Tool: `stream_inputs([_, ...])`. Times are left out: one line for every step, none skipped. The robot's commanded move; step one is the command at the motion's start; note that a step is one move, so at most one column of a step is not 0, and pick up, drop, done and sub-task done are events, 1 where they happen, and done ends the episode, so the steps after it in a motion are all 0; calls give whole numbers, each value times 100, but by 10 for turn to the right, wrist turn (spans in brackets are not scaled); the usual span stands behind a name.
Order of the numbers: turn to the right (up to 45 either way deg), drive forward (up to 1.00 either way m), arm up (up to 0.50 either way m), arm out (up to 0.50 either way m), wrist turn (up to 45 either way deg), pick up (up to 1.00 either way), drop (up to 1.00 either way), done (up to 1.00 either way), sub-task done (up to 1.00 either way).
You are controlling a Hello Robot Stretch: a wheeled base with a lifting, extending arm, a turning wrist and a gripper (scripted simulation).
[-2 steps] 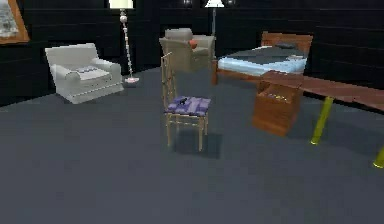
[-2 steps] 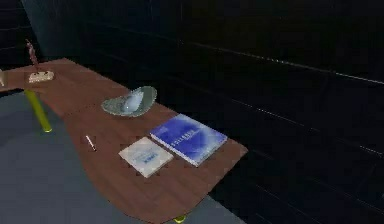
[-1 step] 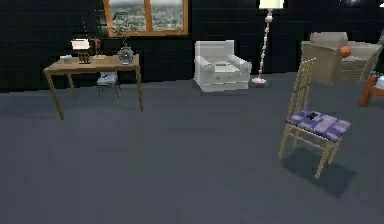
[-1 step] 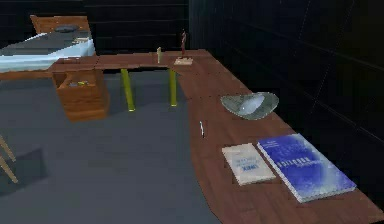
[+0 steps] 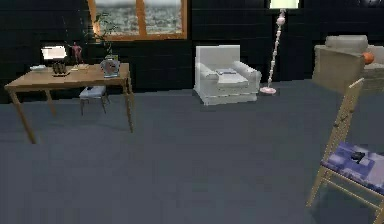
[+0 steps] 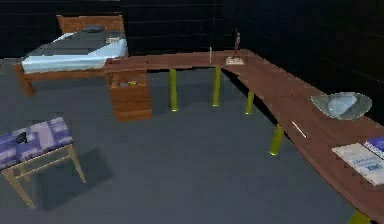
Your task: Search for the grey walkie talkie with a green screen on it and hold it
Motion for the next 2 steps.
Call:
stream_inputs([-450,0,0,0,0,0,0,0,0])
stream_inputs([-210,0,0,0,0,0,0,0,0])
